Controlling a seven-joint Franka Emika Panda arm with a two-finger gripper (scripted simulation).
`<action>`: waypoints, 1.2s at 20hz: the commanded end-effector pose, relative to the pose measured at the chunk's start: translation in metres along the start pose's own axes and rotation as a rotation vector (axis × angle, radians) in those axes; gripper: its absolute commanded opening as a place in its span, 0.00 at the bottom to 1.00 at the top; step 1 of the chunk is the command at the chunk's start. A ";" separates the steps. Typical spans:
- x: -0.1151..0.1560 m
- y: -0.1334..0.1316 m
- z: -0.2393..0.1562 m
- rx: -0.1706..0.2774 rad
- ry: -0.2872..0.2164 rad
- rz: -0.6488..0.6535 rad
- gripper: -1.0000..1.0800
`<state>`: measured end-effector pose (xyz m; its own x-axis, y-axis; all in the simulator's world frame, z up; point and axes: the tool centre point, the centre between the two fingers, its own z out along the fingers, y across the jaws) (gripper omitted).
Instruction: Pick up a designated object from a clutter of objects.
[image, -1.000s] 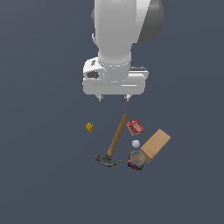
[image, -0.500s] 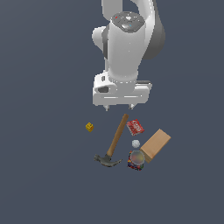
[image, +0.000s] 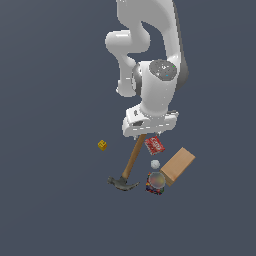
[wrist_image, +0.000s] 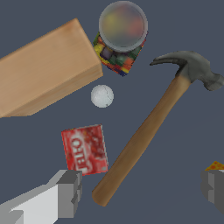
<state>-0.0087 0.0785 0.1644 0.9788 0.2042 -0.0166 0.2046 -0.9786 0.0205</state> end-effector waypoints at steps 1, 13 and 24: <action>-0.003 -0.015 0.023 0.001 0.004 -0.038 0.96; -0.023 -0.063 0.090 0.016 0.017 -0.150 0.96; -0.027 -0.068 0.101 0.019 0.017 -0.163 0.96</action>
<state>-0.0496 0.1372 0.0645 0.9329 0.3602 -0.0007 0.3602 -0.9329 0.0004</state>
